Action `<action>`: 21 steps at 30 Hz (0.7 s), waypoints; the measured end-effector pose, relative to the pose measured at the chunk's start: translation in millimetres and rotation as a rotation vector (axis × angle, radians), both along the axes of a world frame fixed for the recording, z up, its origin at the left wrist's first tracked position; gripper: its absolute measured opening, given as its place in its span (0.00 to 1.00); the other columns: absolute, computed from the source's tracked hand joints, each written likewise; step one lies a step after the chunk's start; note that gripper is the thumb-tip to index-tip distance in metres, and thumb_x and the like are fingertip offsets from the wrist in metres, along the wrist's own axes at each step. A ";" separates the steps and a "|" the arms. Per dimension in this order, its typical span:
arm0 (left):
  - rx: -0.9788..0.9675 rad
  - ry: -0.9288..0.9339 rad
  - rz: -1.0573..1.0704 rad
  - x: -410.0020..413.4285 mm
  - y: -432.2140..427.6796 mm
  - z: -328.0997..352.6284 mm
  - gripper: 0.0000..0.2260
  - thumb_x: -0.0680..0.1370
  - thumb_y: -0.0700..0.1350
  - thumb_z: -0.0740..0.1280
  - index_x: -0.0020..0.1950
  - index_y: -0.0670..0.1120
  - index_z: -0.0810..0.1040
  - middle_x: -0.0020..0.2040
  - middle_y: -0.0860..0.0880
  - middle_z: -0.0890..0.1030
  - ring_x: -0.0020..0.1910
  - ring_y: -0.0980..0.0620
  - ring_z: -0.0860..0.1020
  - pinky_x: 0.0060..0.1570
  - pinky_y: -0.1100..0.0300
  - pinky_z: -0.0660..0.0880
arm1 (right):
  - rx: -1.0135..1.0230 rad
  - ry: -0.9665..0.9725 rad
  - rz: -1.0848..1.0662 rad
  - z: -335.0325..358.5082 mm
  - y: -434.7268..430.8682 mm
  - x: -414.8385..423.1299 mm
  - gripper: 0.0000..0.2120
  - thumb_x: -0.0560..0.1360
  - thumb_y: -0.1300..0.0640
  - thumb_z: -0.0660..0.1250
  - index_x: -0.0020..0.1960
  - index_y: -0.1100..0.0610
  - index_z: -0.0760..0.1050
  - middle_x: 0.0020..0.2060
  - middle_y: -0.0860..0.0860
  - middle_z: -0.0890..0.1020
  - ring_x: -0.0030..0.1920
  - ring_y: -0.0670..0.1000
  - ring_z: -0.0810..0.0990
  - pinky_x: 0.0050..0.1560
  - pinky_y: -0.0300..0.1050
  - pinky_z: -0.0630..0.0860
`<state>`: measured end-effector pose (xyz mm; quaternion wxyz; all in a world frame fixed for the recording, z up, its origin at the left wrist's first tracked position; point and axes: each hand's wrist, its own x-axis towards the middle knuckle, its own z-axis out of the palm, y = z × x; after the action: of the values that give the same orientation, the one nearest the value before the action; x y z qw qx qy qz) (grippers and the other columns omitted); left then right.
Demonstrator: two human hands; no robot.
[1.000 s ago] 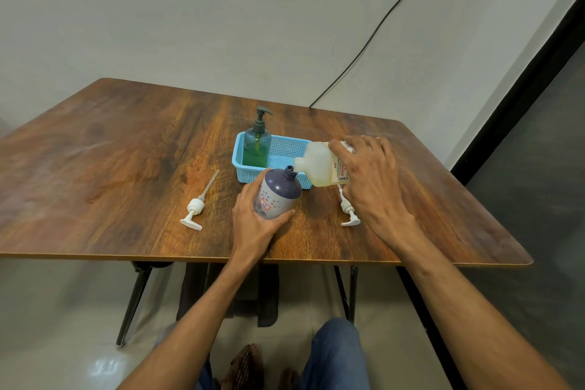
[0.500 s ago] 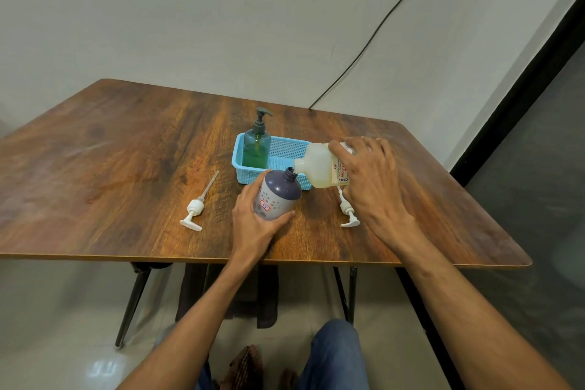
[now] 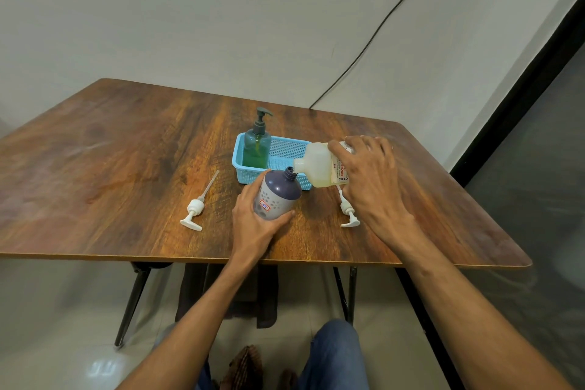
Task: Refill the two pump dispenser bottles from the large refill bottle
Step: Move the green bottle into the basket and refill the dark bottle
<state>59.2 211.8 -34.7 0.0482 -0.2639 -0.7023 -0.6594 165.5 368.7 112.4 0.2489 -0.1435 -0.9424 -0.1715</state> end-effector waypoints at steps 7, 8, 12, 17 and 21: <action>-0.023 -0.017 0.008 -1.4 1.0 -2.8 0.44 0.64 0.63 0.78 0.76 0.51 0.69 0.70 0.52 0.76 0.68 0.53 0.75 0.67 0.44 0.76 | 0.009 -0.003 -0.010 -1.0 1.8 -0.5 0.36 0.62 0.59 0.81 0.68 0.52 0.72 0.62 0.59 0.78 0.63 0.63 0.74 0.60 0.60 0.70; -0.022 -0.017 0.010 -1.2 1.0 -2.5 0.43 0.65 0.63 0.78 0.76 0.51 0.69 0.70 0.51 0.76 0.68 0.53 0.75 0.67 0.44 0.76 | 0.012 -0.007 -0.012 -0.8 2.1 -0.5 0.36 0.62 0.59 0.80 0.68 0.52 0.72 0.62 0.59 0.78 0.63 0.63 0.74 0.60 0.60 0.70; -0.017 -0.014 0.006 -1.0 1.2 -2.1 0.43 0.65 0.62 0.78 0.76 0.50 0.70 0.70 0.51 0.76 0.68 0.53 0.75 0.67 0.44 0.76 | 0.019 -0.005 -0.012 -1.2 2.8 -0.7 0.37 0.61 0.59 0.81 0.68 0.52 0.72 0.62 0.59 0.78 0.62 0.62 0.74 0.60 0.60 0.70; -0.015 -0.022 0.008 -0.8 1.2 -2.1 0.43 0.64 0.63 0.78 0.76 0.51 0.69 0.70 0.51 0.76 0.68 0.53 0.75 0.68 0.45 0.76 | 0.020 -0.007 -0.009 -1.0 2.2 -1.1 0.37 0.62 0.59 0.80 0.68 0.52 0.72 0.62 0.59 0.78 0.63 0.62 0.74 0.61 0.60 0.69; -0.013 -0.021 0.007 -0.5 1.2 -1.6 0.43 0.64 0.63 0.78 0.76 0.51 0.69 0.70 0.51 0.76 0.68 0.52 0.75 0.68 0.45 0.75 | 0.024 -0.012 -0.010 -0.1 2.1 -1.0 0.36 0.62 0.59 0.80 0.68 0.52 0.72 0.62 0.59 0.78 0.63 0.62 0.74 0.60 0.59 0.69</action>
<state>58.7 213.0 -36.2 0.0416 -0.2548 -0.7079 -0.6574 164.5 370.8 112.3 0.2442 -0.1443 -0.9410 -0.1848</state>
